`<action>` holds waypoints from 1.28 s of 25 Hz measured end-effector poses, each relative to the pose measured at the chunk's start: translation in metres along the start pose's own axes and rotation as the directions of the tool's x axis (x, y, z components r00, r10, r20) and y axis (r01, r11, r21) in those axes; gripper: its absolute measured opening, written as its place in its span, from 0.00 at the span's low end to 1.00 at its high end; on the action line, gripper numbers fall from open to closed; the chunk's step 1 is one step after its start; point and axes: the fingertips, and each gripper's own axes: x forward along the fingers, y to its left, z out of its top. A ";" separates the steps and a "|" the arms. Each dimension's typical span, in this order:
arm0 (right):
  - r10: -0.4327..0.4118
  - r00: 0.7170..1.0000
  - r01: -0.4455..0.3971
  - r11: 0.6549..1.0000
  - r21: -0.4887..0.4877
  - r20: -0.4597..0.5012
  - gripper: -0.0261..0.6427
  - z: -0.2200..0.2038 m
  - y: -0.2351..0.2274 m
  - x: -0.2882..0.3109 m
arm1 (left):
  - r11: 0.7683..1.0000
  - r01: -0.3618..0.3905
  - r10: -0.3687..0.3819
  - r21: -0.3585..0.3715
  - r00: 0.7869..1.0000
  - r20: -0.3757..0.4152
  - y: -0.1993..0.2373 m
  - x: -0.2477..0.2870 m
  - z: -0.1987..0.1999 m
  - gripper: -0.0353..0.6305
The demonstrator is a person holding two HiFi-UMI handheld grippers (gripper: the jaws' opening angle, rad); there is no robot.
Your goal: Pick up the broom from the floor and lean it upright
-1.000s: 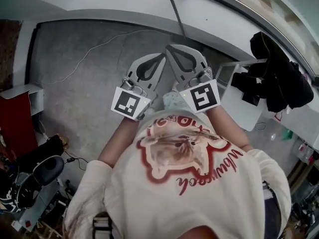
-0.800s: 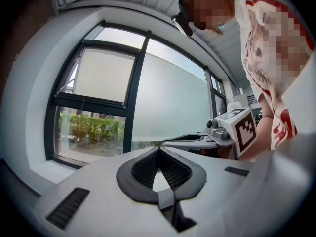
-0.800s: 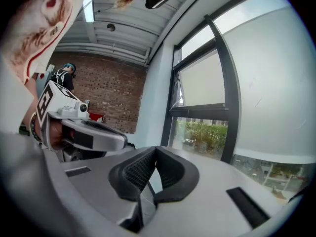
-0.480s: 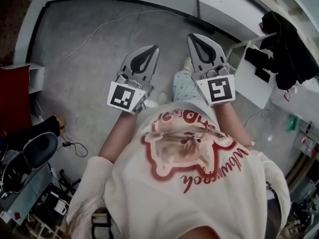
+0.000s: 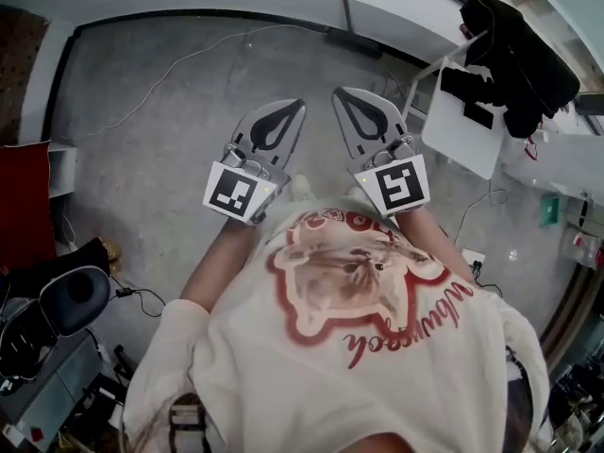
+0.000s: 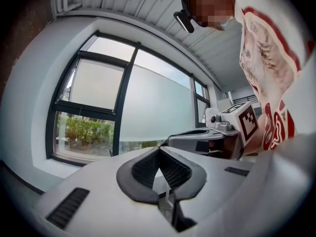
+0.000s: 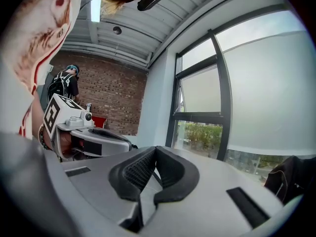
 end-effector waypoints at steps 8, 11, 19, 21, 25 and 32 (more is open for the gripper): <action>0.008 1.000 -0.008 1.000 -0.021 -0.024 0.08 0.008 0.000 -0.050 | 0.998 0.069 -0.069 0.000 0.997 0.030 -0.061 0.019 0.013 0.09; 0.000 1.000 0.000 1.000 0.014 -0.016 0.08 0.003 -0.005 -0.064 | 0.996 0.088 -0.088 0.022 0.996 0.029 -0.080 0.025 0.014 0.08; 0.029 0.999 -0.029 1.000 -0.001 -0.018 0.08 0.004 0.003 -0.071 | 0.997 0.069 -0.070 0.032 0.997 0.024 -0.085 0.018 0.016 0.09; 0.033 0.999 -0.033 0.999 -0.003 -0.015 0.08 0.005 0.005 -0.071 | 0.997 0.069 -0.070 0.037 0.997 0.025 -0.086 0.017 0.017 0.09; 0.034 0.999 -0.034 0.999 -0.008 -0.014 0.08 0.006 0.005 -0.067 | 0.997 0.061 -0.062 0.036 0.998 0.031 -0.082 0.015 0.018 0.08; 0.042 0.999 -0.042 0.999 -0.013 -0.013 0.08 0.006 0.012 -0.061 | 0.997 0.061 -0.062 0.037 0.998 0.033 -0.076 0.011 0.018 0.08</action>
